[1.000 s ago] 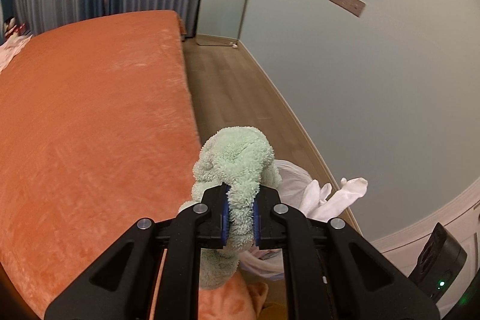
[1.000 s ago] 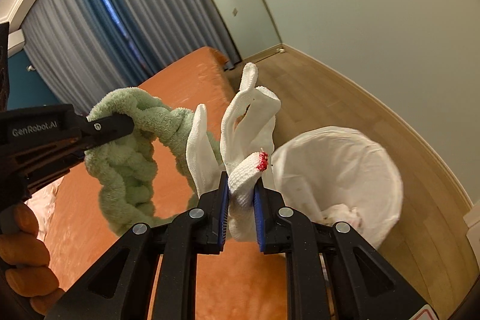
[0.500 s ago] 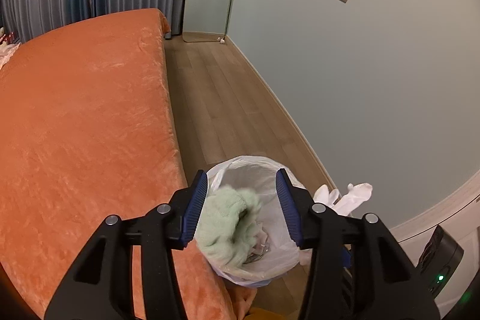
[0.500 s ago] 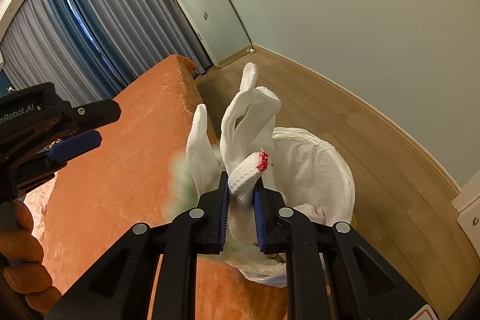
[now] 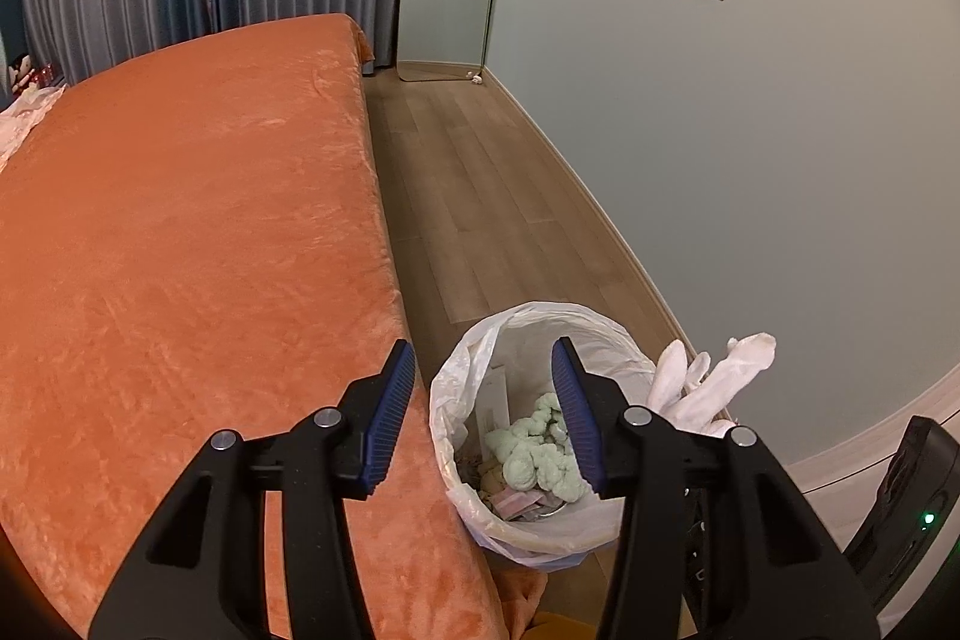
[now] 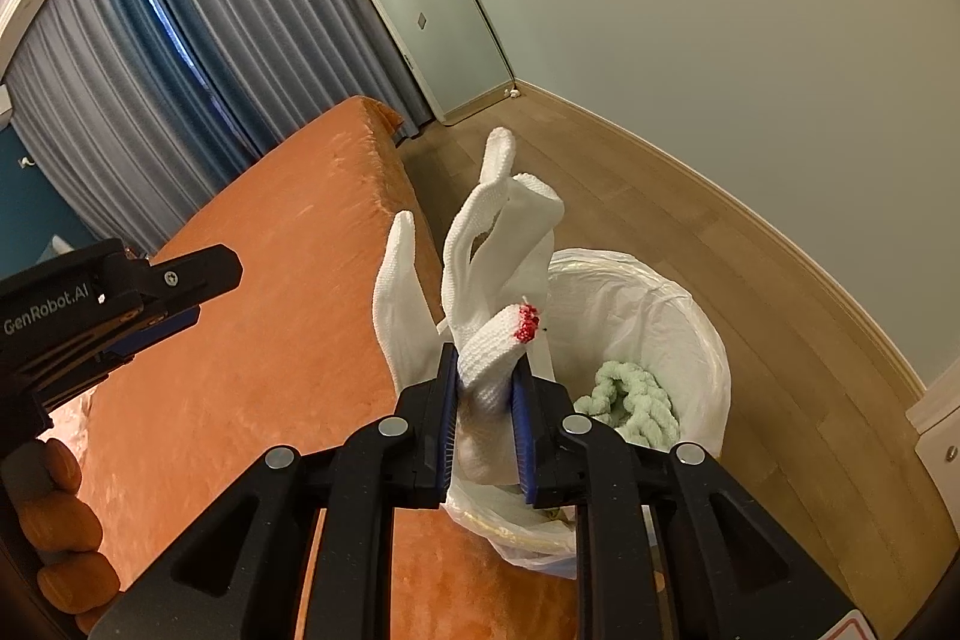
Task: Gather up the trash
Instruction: 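Open both grippers to drop the scrunchie and sock into the bin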
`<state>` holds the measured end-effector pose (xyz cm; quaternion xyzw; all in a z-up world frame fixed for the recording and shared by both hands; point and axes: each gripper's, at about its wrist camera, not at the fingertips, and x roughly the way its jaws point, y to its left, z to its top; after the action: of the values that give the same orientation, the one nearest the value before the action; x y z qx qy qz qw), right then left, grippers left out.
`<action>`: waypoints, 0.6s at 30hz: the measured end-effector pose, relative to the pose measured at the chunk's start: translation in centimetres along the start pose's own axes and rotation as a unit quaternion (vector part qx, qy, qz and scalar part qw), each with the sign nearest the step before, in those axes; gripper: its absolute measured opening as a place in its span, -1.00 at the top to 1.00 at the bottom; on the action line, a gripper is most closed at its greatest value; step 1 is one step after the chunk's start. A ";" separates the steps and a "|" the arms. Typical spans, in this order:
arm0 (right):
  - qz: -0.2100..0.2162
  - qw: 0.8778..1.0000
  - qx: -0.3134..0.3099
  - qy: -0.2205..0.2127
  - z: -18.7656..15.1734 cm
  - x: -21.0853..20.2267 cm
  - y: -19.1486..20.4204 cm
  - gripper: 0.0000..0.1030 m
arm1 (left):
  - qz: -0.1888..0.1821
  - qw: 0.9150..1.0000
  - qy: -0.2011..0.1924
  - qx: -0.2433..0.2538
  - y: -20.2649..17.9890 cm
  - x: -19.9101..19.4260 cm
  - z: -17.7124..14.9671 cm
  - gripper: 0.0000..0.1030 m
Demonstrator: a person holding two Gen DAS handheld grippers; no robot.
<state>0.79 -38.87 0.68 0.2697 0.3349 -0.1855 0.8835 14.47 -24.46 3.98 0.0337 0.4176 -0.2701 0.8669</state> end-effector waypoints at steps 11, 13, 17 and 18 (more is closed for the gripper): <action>-0.004 1.000 -0.028 -0.002 0.2 -0.3 2.4 0.29 | 0.025 1.000 -0.005 -0.018 2.3 -0.5 -0.6 -0.01; -0.005 1.000 -0.028 -0.004 0.1 -0.5 2.6 0.25 | 0.029 0.999 -0.005 -0.021 2.8 -0.6 -0.8 -0.01; -0.012 0.999 -0.034 -0.001 -0.2 -0.6 2.9 0.17 | 0.048 0.999 -0.009 -0.015 3.5 -0.7 -1.5 -0.01; -0.015 0.999 -0.036 -0.001 -0.3 -0.7 3.0 0.16 | 0.053 0.998 -0.008 -0.015 3.7 -0.7 -1.7 -0.04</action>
<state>1.68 -36.25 2.06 0.2325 0.3445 -0.1868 0.8902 14.76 -20.52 2.84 0.0404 0.4119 -0.2178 0.8839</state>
